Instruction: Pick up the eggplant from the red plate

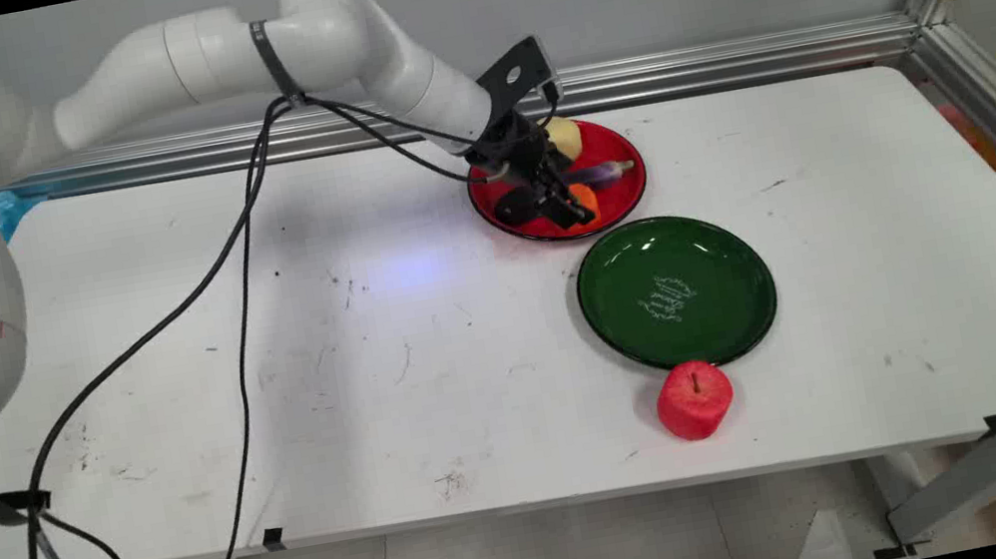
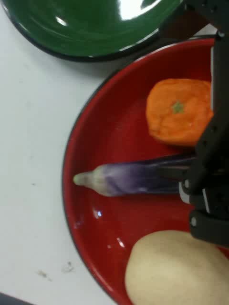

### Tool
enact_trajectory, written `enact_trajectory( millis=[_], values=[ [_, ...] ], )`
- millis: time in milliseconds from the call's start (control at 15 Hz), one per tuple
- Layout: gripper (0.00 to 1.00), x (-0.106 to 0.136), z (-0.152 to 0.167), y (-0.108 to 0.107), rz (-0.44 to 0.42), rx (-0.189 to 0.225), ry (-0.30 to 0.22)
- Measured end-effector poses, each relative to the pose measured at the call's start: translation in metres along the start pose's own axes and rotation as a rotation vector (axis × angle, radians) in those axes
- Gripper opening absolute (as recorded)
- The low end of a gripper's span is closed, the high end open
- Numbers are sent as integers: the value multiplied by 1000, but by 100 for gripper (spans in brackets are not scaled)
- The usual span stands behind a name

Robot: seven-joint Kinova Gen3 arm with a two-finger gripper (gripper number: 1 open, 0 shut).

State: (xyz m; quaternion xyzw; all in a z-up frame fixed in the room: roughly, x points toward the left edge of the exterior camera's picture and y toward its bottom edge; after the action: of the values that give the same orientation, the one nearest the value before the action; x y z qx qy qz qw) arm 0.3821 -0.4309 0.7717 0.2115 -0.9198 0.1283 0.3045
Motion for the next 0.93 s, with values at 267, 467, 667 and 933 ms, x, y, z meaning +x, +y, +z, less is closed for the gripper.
enact_trajectory(
  millis=[267,467,667,933],
  values=[
    [100,13,-15,4,-13,-3,0],
    [100,14,-29,11,-27,-14,-20],
    [100,7,-45,19,-38,-29,-56],
    [100,-11,-67,32,-59,-53,-116]
  ],
)
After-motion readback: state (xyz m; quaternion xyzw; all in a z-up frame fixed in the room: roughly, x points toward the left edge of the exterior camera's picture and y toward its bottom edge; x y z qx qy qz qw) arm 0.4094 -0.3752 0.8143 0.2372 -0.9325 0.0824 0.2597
